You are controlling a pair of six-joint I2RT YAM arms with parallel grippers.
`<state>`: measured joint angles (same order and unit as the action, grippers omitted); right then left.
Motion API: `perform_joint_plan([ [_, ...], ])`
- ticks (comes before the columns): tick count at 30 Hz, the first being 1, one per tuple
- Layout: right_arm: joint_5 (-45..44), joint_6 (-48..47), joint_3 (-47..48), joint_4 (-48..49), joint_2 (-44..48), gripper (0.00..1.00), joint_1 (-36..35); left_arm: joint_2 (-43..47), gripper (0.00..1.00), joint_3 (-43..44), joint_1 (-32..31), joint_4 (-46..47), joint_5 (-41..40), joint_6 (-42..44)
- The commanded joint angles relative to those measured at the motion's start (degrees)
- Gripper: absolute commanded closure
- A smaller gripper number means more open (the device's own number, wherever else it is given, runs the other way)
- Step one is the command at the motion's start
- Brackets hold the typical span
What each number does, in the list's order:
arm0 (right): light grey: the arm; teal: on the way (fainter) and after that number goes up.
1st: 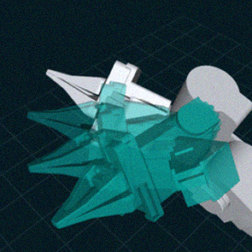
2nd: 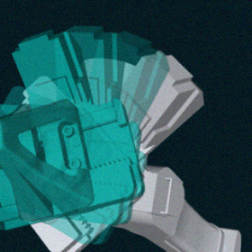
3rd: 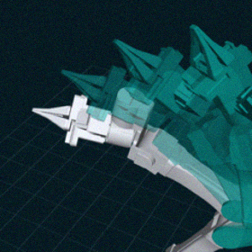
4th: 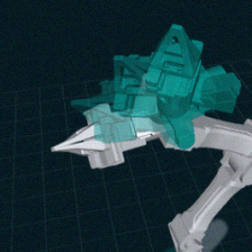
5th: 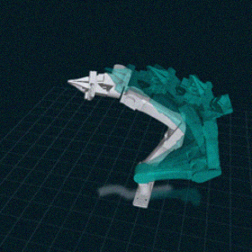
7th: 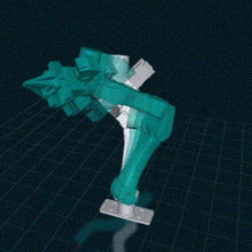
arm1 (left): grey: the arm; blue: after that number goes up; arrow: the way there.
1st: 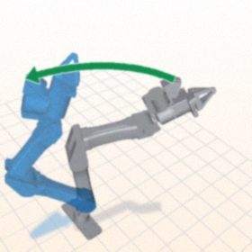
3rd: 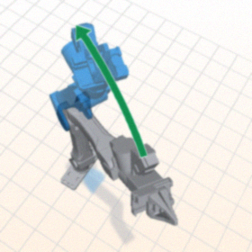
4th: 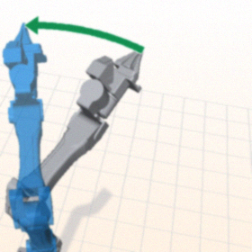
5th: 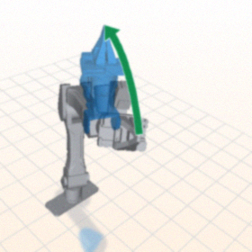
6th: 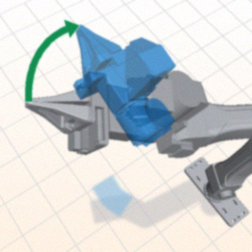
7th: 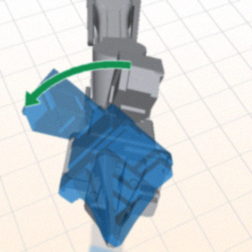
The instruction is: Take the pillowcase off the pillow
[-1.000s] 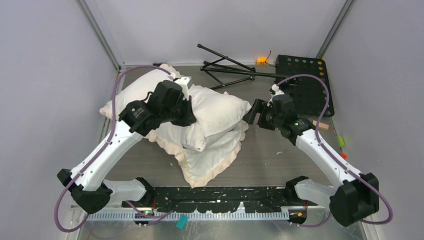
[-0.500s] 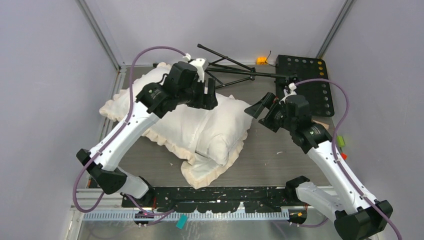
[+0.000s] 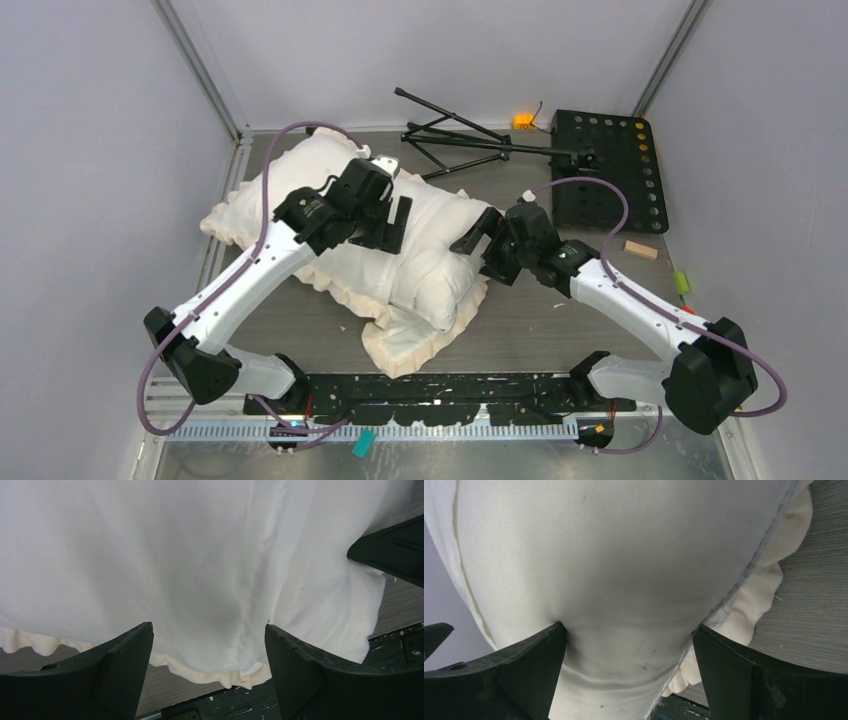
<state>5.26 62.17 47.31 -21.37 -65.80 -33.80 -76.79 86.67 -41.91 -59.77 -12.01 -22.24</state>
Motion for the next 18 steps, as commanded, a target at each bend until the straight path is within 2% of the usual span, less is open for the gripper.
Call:
perform_joint_plan([
  [1,0.5,0.5,-0.1,7.3,-4.3,0.01,-0.3,-2.3,0.17,-1.3,0.2,4.8,-0.2,1.0],
  [3,1.4,-0.3,-0.4,8.5,-5.2,0.04,-0.4,-3.1,0.18,-2.4,0.2,6.4,-1.6,0.9],
  [6,1.8,-0.1,-3.0,12.5,-5.4,0.18,-0.5,-4.1,0.19,-5.0,0.2,8.9,-2.8,0.6],
  [9,1.6,-1.2,-3.7,13.3,-4.7,0.47,-0.5,-5.0,0.24,-7.4,1.2,10.7,-4.6,-0.1],
  [14,-4.5,-6.8,1.5,3.7,-1.6,0.88,0.8,-4.4,0.47,-11.7,7.0,13.0,-9.2,-3.6],
  [16,-8.1,-8.7,3.3,-0.6,1.1,0.98,2.7,-1.8,0.55,-14.8,11.3,15.5,-8.1,-5.7],
  [18,-9.8,-10.7,4.3,-4.4,4.0,1.0,5.7,0.7,0.64,-18.1,16.4,18.1,-5.3,-7.7],
])
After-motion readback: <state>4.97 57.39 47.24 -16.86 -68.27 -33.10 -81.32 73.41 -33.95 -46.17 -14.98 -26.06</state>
